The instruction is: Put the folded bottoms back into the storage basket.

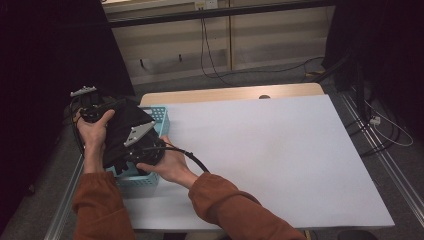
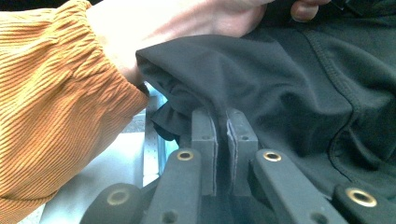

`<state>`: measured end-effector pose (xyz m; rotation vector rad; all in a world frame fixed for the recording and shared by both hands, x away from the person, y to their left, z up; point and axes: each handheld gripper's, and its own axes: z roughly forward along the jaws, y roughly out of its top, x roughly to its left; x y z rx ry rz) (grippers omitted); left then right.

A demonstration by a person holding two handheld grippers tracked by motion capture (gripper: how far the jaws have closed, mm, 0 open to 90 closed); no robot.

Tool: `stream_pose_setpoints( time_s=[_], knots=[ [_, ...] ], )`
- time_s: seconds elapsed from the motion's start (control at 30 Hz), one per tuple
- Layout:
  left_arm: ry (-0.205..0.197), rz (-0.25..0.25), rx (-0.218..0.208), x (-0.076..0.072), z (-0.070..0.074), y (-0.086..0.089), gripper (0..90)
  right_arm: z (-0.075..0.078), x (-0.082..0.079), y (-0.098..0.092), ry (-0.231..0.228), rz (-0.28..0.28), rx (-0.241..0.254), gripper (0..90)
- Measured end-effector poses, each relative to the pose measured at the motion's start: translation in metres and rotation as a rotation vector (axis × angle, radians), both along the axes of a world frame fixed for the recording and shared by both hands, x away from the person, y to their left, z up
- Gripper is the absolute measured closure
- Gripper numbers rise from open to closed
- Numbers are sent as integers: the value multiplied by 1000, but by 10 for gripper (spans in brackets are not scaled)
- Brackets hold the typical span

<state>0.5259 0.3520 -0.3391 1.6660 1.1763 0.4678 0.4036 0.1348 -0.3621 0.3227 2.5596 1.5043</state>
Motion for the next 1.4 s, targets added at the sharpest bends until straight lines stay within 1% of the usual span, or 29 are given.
stream_pose_setpoints(
  time_s=[0.03,0.13,0.33,0.37,0.6,0.63,0.67,0.7,0.73,0.77,0.87,0.9,1.0,1.03,1.07,1.1,1.2,1.23,1.27,1.33,1.4],
  knots=[
    [1,-2,9,0,-1,0,785,-2,1,0,2,0,1,846],
    [2,-5,14,1,-2,-1,786,-3,2,1,10,-1,2,846],
    [22,-7,33,4,-8,-6,786,-9,3,1,16,3,-6,846],
    [29,-10,51,6,-11,-8,786,-11,4,0,20,0,-9,846],
    [48,-9,63,10,-20,-11,785,-16,5,-1,30,-2,-12,845],
    [55,-12,74,11,-23,-13,785,-18,5,-1,33,-4,-15,845],
    [55,-12,74,11,-23,-13,785,-18,5,-1,33,-4,-15,845],
    [65,-14,82,12,-26,-14,785,-20,6,-1,35,1,-18,845],
    [65,-14,82,12,-26,-14,785,-20,6,-1,35,1,-18,845],
    [66,-13,73,13,-29,-15,785,-21,6,-1,34,0,-19,845],
    [73,-20,79,14,-31,-15,785,-23,7,-1,41,-2,-16,845],
    [80,-19,84,15,-33,-15,785,-25,8,0,51,0,-14,845],
    [92,-20,82,15,-35,-13,784,-27,8,1,56,1,-14,845],
    [94,-21,81,16,-36,-12,784,-29,7,2,54,8,-21,844],
    [100,-13,70,16,-38,-11,784,-29,7,2,54,8,-21,844],
    [108,-2,76,16,-42,-7,783,-31,8,4,55,11,-29,844],
    [112,4,68,16,-44,-3,783,-33,8,5,55,11,-34,843],
    [118,4,65,16,-44,-2,783,-35,10,6,64,16,-37,842],
    [115,10,66,16,-45,-1,783,-35,10,6,64,16,-37,842],
    [119,5,77,17,-46,0,782,-36,9,8,59,20,-49,842],
    [122,6,78,17,-47,1,781,-36,8,9,56,19,-50,842]
  ],
)
